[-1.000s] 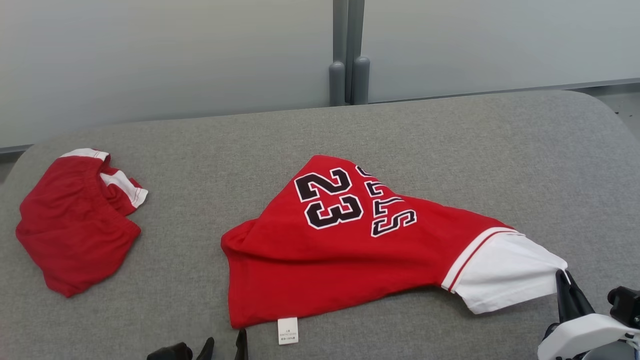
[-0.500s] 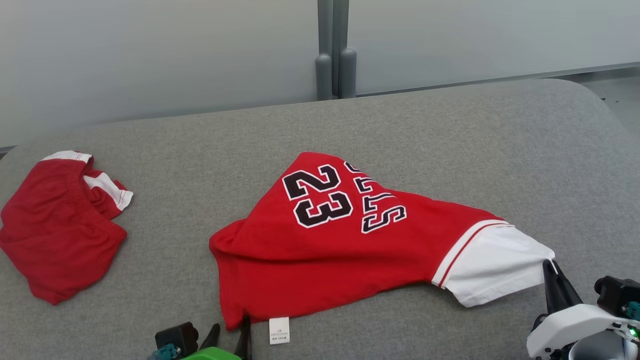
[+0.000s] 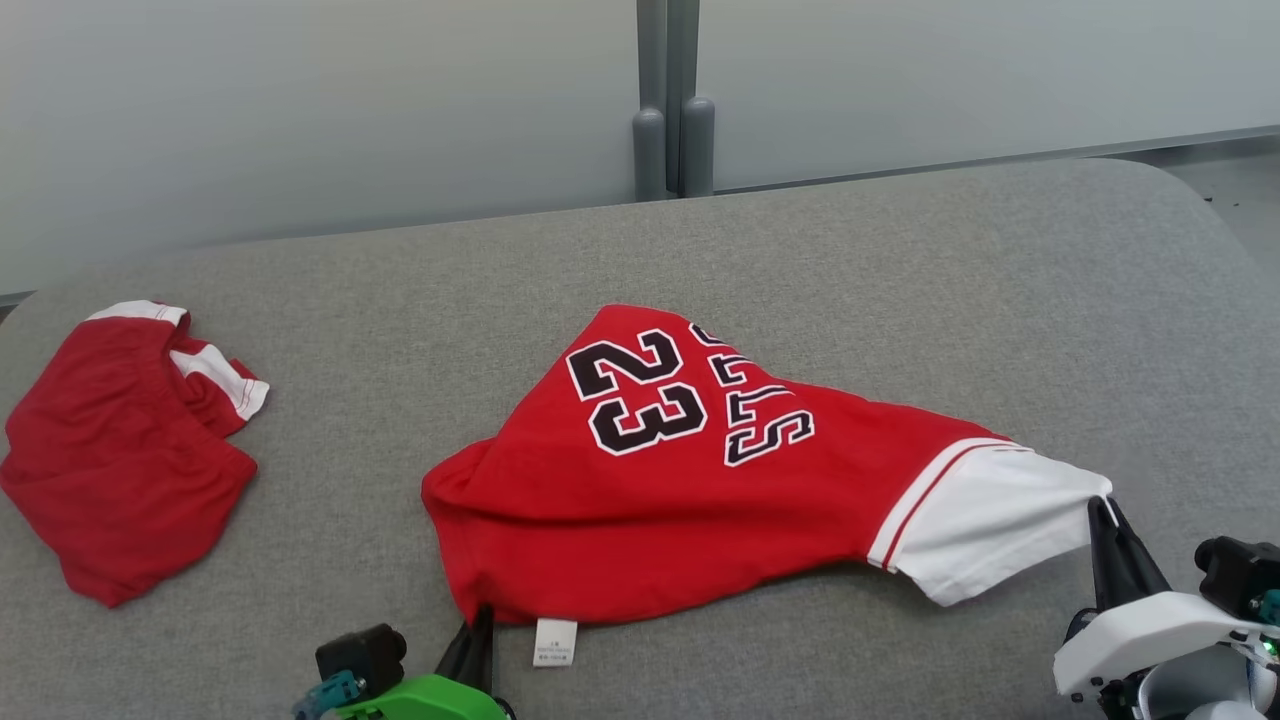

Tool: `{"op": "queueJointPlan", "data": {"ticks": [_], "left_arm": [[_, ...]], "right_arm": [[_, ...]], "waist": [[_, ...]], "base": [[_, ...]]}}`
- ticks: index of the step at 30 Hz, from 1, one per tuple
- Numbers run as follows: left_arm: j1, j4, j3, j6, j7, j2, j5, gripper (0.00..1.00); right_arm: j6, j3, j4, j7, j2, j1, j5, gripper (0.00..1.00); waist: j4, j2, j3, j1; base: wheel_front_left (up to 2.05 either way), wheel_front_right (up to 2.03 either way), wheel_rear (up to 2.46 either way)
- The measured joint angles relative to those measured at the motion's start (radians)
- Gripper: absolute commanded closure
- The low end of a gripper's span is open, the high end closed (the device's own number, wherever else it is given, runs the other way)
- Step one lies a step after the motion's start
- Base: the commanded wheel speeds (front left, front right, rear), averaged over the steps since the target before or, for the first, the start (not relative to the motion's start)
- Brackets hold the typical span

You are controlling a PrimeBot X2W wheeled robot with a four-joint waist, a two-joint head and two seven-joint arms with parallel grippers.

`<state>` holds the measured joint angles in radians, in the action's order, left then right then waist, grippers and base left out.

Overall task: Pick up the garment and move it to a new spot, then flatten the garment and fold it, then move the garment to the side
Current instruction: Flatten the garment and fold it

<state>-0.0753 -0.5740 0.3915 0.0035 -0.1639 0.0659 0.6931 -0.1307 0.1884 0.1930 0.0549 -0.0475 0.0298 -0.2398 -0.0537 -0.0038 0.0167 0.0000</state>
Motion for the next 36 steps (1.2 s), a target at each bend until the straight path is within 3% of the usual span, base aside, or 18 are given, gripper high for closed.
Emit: {"op": "queueJointPlan", "data": {"ticks": [6,12,25,36], "left_arm": [[-0.004,0.131,-0.035,-0.002,-0.030,0.017,0.016,1.00],[-0.016,0.330,-0.067,0.026,-0.030,0.054,0.016,1.00],[-0.041,0.786,-0.114,0.103,0.045,0.140,-0.006,1.00],[-0.065,0.990,-0.087,0.143,0.122,0.165,-0.039,1.00]], "right_arm": [[0.000,0.001,-0.044,0.017,0.000,-0.026,-0.016,1.00],[0.000,-0.012,-0.146,0.018,0.000,-0.070,-0.050,1.00],[0.000,-0.034,-0.483,-0.052,0.000,-0.117,-0.175,1.00],[0.000,0.050,-0.678,-0.098,0.000,-0.135,-0.241,1.00]], "waist": [[0.010,0.0000,-0.017,0.0000],[0.019,0.0000,-0.037,0.0000],[0.002,0.0000,-0.071,0.0000],[-0.017,0.0000,-0.071,0.0000]], "base": [[0.00,0.00,0.00],[0.00,0.00,0.00],[0.00,0.00,0.00],[0.00,0.00,0.00]]}}
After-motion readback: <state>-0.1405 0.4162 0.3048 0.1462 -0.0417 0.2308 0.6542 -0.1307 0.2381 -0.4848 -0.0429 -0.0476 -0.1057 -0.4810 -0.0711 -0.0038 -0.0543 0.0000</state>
